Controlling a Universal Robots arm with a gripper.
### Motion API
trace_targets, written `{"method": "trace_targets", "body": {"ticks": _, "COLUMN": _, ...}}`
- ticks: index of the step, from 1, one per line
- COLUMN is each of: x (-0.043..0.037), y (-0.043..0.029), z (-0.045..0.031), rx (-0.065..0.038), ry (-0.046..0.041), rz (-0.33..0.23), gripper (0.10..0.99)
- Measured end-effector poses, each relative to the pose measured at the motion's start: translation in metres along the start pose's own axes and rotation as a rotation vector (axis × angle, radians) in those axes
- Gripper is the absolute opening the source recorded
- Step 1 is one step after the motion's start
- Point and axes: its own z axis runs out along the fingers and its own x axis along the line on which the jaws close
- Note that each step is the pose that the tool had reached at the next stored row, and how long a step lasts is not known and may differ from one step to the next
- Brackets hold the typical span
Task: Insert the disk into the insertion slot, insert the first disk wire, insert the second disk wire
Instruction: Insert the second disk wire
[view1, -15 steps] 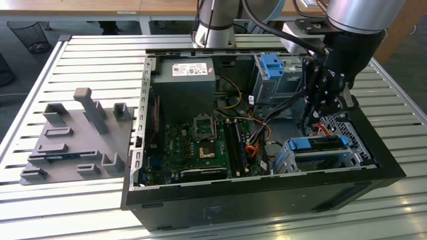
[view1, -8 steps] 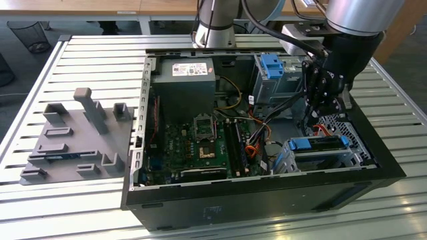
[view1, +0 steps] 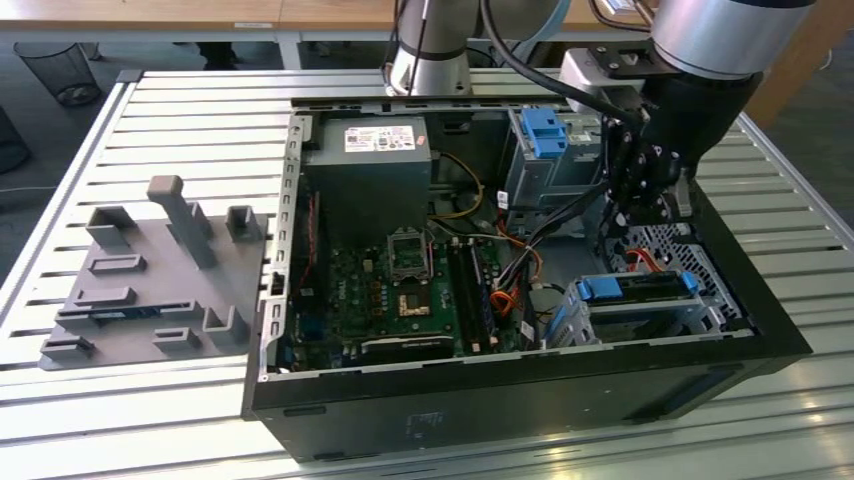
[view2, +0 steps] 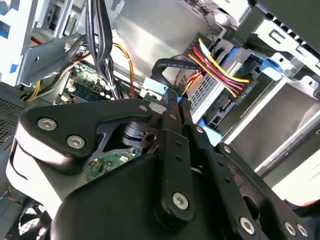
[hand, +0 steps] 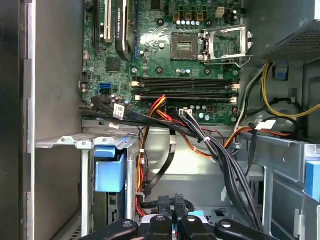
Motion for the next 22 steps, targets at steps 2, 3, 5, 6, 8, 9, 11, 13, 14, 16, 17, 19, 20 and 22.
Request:
{"method": "trace_targets", "body": {"ticks": 2, "x": 0.0001, "y": 0.0, "z": 0.0001, "rx": 0.0, "ry": 0.0067, "rz": 0.0, "gripper": 0.149}}
{"method": "trace_targets", "body": {"ticks": 3, "x": 0.0001, "y": -0.0001, "z": 0.0001, "rx": 0.0, "ry": 0.0142, "rz": -0.001, "gripper": 0.149}}
{"method": "trace_targets", "body": {"ticks": 5, "x": 0.0001, "y": 0.0, "z": 0.0001, "rx": 0.0, "ry": 0.0341, "rz": -0.001, "gripper": 0.149}}
{"method": "trace_targets", "body": {"ticks": 6, "x": 0.0001, "y": 0.0, "z": 0.0001, "rx": 0.0, "ry": 0.0462, "rz": -0.002, "gripper": 0.149}}
{"method": "trace_targets", "body": {"ticks": 8, "x": 0.0001, "y": 0.0, "z": 0.0003, "rx": 0.0, "ry": 0.06, "rz": -0.002, "gripper": 0.149}}
{"method": "trace_targets", "body": {"ticks": 9, "x": 0.0007, "y": 0.0, "z": 0.0003, "rx": 0.0, "ry": 0.0602, "rz": -0.002, "gripper": 0.149}}
{"method": "trace_targets", "body": {"ticks": 11, "x": 0.0029, "y": 0.0001, "z": 0.0003, "rx": 0.0, "ry": 0.0604, "rz": -0.002, "gripper": 0.149}}
{"method": "trace_targets", "body": {"ticks": 13, "x": 0.0057, "y": 0.0001, "z": 0.0003, "rx": 0.0, "ry": 0.0587, "rz": -0.002, "gripper": 0.149}}
{"method": "trace_targets", "body": {"ticks": 14, "x": 0.0072, "y": 0.0001, "z": 0.0003, "rx": 0.0, "ry": 0.0565, "rz": -0.002, "gripper": 0.149}}
{"method": "trace_targets", "body": {"ticks": 16, "x": 0.0099, "y": 0.0001, "z": 0.0003, "rx": 0.0, "ry": 0.0455, "rz": -0.001, "gripper": 0.149}}
{"method": "trace_targets", "body": {"ticks": 17, "x": 0.011, "y": 0.0001, "z": 0.0003, "rx": 0.0, "ry": 0.0331, "rz": -0.001, "gripper": 0.149}}
{"method": "trace_targets", "body": {"ticks": 19, "x": 0.013, "y": 0.0001, "z": 0.0003, "rx": 0.0, "ry": -0.0024, "rz": 0.0, "gripper": 0.149}}
{"method": "trace_targets", "body": {"ticks": 20, "x": 0.0139, "y": 0.0001, "z": 0.0003, "rx": 0.0, "ry": -0.022, "rz": 0.001, "gripper": 0.149}}
{"method": "trace_targets", "body": {"ticks": 22, "x": 0.0156, "y": 0.0001, "z": 0.0003, "rx": 0.0, "ry": -0.0579, "rz": 0.002, "gripper": 0.149}}
